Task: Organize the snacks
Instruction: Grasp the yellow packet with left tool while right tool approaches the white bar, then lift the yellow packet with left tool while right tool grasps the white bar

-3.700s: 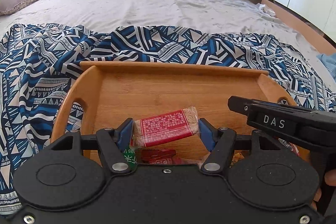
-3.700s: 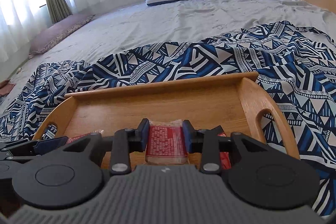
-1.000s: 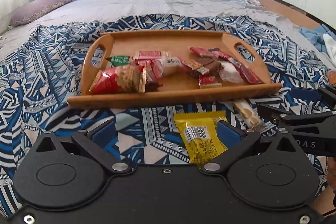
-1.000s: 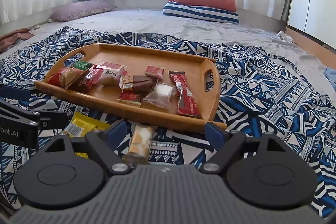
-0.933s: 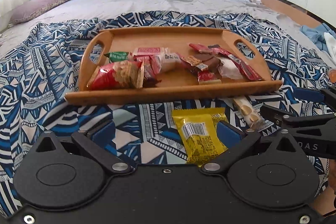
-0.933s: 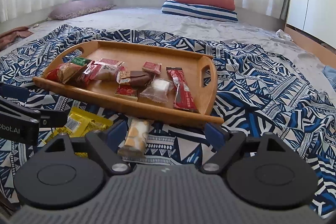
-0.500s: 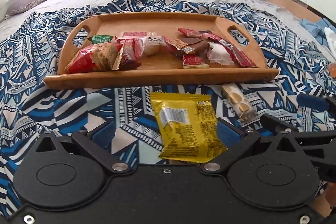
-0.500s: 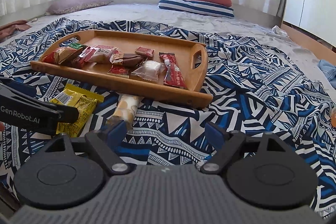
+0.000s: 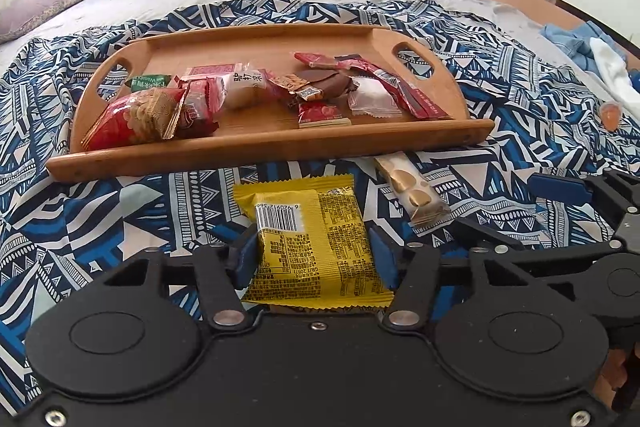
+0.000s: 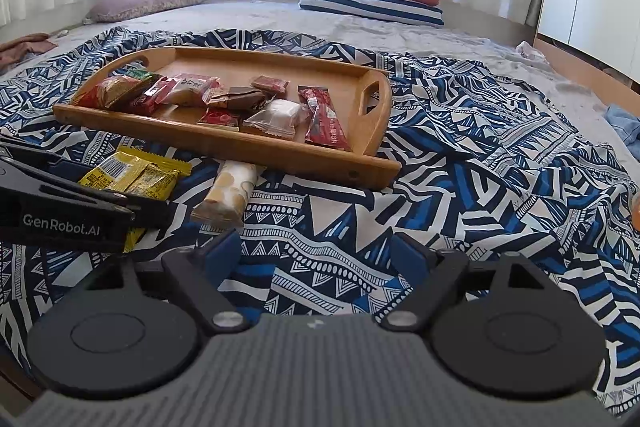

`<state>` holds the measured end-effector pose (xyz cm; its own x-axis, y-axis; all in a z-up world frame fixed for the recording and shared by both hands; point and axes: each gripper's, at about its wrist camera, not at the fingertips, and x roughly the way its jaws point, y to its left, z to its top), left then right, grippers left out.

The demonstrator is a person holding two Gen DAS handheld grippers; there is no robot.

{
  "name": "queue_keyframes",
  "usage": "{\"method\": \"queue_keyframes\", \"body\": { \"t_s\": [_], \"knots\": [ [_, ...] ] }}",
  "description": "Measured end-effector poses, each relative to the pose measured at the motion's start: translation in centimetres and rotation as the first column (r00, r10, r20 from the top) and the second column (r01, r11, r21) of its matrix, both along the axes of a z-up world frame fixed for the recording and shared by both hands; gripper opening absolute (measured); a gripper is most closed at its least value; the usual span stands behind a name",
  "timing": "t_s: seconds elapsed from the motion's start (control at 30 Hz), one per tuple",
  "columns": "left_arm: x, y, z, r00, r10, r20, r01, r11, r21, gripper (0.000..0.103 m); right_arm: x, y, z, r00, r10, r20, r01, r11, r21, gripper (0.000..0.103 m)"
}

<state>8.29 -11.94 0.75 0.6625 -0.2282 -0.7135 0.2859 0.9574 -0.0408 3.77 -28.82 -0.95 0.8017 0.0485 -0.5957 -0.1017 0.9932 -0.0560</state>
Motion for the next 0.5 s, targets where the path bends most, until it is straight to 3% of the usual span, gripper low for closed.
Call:
{"method": "queue_keyframes", "body": {
  "t_s": [0.5],
  "knots": [
    [-0.4,3.5,1.8,0.998,0.020,0.053,-0.020,1.000,0.005,0.054,1.3,1.5,0.2,1.000,0.004,-0.013,-0.003,0.996,0.090,0.090]
  ]
}}
